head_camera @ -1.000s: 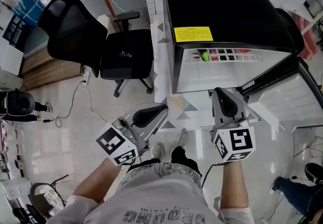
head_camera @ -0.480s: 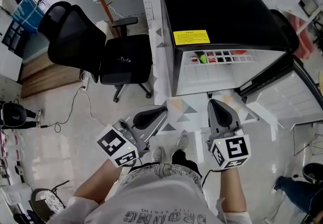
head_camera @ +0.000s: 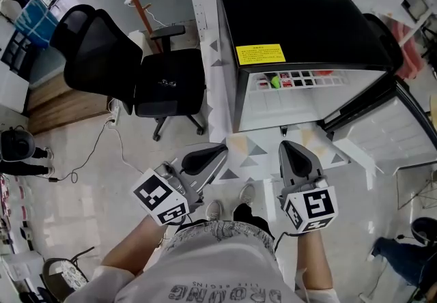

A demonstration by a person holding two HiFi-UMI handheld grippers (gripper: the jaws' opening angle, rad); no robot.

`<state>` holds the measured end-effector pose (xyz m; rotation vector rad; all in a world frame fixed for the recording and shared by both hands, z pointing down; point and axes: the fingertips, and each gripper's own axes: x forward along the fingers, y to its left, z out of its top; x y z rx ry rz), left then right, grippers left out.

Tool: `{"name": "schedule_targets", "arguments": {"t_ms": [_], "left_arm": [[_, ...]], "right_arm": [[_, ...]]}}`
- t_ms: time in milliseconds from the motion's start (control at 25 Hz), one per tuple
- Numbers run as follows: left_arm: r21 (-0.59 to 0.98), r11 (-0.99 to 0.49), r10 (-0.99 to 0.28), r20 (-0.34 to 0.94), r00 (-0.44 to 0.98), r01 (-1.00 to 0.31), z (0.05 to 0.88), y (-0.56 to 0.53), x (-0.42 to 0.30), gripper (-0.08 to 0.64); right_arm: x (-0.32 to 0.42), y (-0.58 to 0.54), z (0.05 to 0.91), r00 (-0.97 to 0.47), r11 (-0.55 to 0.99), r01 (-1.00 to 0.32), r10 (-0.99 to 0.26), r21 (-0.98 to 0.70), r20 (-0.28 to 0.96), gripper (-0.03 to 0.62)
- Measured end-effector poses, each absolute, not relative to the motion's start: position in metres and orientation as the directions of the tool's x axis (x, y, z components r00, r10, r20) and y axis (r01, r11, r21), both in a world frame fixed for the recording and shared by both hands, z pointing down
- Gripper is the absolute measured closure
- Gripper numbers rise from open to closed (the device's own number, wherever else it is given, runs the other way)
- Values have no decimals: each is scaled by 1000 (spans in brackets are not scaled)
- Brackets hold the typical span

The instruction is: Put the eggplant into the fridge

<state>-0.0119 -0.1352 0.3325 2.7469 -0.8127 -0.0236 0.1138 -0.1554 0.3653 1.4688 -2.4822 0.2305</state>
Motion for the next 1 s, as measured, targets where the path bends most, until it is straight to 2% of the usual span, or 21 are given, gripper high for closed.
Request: {"name": "schedule_targets", "arguments": {"t_ms": [1000], "left_arm": [[274, -812, -521, 60, 852, -515, 334, -144, -8, 545]], "right_arm": [[110, -163, 371, -457, 491, -871, -825, 23, 331, 589]]}}
